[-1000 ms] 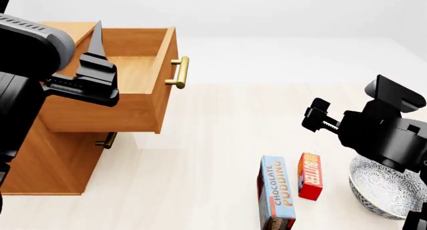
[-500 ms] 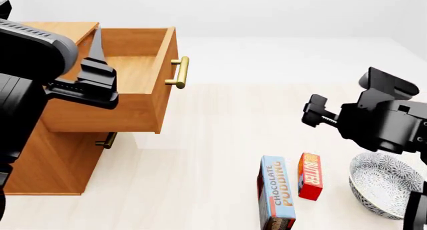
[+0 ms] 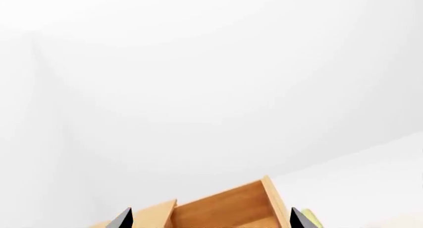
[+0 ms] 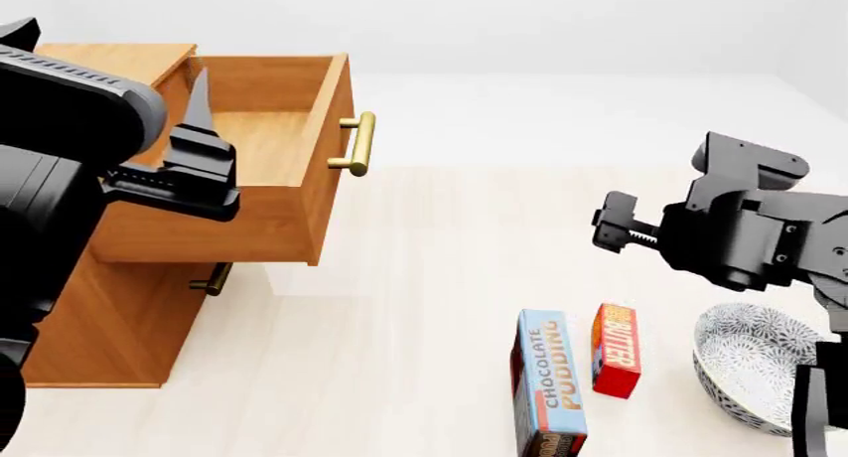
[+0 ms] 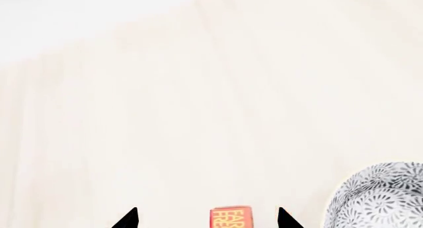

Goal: Put the butter at the back in the top drawer of the cabinet and close it.

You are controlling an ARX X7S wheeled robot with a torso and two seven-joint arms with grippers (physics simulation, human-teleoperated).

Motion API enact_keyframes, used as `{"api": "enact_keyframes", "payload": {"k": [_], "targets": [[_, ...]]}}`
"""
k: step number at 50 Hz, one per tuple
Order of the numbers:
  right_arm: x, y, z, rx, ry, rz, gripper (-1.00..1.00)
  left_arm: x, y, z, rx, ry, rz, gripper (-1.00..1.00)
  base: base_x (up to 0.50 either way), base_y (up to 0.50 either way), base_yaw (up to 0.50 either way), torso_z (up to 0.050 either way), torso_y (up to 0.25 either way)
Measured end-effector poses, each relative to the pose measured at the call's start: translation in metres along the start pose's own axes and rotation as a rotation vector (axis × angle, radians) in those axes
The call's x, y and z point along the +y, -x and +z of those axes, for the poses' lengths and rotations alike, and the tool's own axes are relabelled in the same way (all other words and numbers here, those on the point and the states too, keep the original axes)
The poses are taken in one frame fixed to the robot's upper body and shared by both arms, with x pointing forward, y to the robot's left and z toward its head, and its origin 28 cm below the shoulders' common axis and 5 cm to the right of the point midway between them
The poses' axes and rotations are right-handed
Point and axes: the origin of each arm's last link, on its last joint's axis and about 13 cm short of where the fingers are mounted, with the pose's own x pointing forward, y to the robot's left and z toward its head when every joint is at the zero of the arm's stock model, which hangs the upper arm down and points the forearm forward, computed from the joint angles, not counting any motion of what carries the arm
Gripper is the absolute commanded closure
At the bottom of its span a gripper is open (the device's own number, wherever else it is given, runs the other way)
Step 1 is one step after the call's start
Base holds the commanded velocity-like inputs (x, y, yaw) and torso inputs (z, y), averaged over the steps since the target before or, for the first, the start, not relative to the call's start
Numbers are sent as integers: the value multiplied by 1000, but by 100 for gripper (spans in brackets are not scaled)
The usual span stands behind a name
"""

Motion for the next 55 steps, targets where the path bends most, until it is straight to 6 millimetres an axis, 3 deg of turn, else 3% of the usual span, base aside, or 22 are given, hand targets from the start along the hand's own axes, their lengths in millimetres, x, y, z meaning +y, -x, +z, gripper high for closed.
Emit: {"api": "enact_keyframes", "payload": {"k": [25, 55], "targets": [[10, -29, -7, 91, 51, 11, -100, 1, -1, -4, 13, 0, 2, -100, 0, 0, 0, 0, 0], [3, -68, -10, 173, 36, -5, -100, 5, -1, -8, 26, -1, 15, -100, 0, 0, 0, 0, 0]]}}
